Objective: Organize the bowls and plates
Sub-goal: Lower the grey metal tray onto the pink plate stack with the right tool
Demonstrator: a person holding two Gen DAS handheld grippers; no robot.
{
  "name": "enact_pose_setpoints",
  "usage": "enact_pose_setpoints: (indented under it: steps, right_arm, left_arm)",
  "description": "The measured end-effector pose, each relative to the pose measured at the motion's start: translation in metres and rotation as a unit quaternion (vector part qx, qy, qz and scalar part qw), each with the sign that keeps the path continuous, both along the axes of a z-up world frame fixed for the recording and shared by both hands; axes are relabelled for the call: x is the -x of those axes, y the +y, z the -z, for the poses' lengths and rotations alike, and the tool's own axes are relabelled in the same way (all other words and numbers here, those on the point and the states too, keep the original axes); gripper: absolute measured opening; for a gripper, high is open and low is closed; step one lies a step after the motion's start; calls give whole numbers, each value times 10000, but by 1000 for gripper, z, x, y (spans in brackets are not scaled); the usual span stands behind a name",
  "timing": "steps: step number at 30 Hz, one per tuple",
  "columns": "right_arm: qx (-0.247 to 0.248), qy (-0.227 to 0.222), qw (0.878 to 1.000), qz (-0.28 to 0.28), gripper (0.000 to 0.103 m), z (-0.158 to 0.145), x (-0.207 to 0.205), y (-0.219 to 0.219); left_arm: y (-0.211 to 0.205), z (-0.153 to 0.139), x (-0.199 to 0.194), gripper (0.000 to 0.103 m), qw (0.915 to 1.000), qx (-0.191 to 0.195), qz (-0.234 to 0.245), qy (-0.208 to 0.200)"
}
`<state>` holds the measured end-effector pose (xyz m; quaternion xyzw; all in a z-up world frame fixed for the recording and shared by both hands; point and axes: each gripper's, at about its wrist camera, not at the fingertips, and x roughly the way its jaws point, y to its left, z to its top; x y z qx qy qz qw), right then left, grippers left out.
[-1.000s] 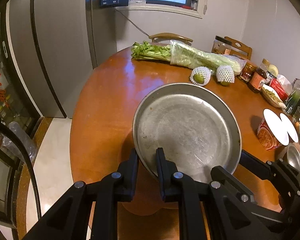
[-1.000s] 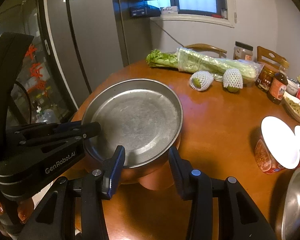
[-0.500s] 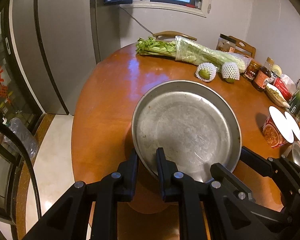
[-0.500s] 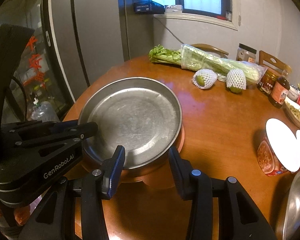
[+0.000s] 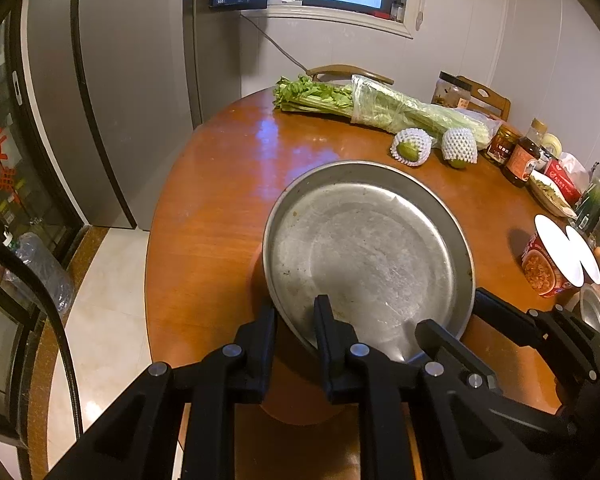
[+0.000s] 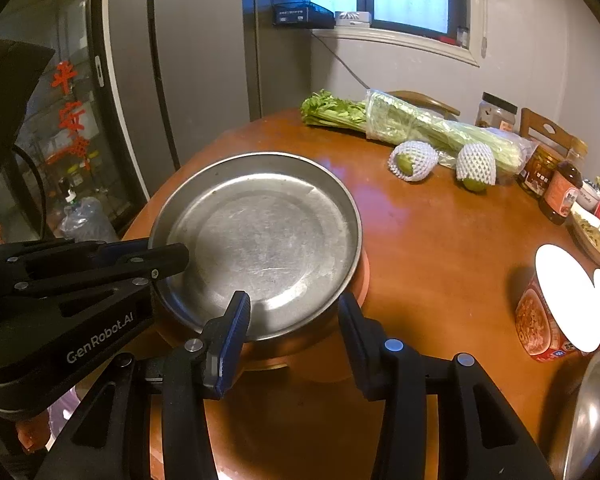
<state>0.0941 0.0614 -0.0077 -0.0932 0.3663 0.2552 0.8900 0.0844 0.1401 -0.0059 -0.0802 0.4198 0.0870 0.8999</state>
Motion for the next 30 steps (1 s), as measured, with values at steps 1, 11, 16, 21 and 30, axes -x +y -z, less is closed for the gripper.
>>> enact_pose_setpoints:
  steps: [1,11,16,21,30]
  right_arm:
    - [3,-2,10000,-1,48,0,0,0]
    - [-96,63,9999,14,48,0,-2,-6]
    - [-144,50,9999,-4,48,-2,0,-7]
    - [-176,1,9998,-1,49,-5,3,-9]
    - [-292,-37,9994,155,53,-10,1,-21]
  left_arm:
    - [0,0,0,19,10000,20,-3,-2]
    - [1,-2,5,20,9998,170,30,-21]
    - [0,-3,7,20,9999,160,45,-33]
    - [0,-4,7,20,9998,177,41,-50]
    - [4,-13,13,22,9992,319,13,-232]
